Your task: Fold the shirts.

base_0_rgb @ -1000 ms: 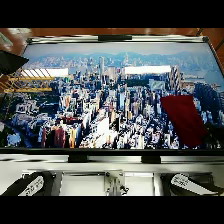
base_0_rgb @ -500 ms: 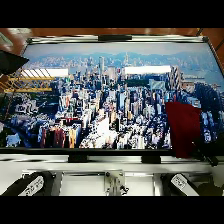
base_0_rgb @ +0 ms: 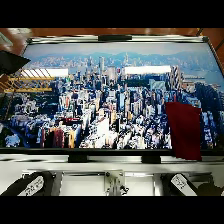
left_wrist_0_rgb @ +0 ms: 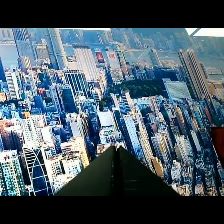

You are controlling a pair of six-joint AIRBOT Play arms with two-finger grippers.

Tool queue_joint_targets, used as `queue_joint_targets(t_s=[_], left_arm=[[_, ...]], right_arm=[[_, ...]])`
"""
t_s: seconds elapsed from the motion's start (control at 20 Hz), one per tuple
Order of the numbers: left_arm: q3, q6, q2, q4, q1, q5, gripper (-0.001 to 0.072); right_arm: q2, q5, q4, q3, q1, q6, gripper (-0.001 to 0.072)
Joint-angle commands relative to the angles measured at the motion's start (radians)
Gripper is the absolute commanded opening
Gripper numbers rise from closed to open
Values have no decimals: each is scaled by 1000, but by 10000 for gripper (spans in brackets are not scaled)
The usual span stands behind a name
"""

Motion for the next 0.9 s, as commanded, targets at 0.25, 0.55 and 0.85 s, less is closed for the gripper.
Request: queue_joint_targets(t_s=[0.25, 0.55, 0.85], left_arm=[[0, -24, -130, 264, -209, 39, 35], [0, -319, -296, 867, -540, -85, 39], [0, -371, -396, 919, -621, -152, 536]], right_arm=[[-1, -456, 763, 325, 333, -114, 513], [-39, -435, 175, 325, 935, 181, 483], [-178, -218, 190, 325, 1025, 182, 487]])
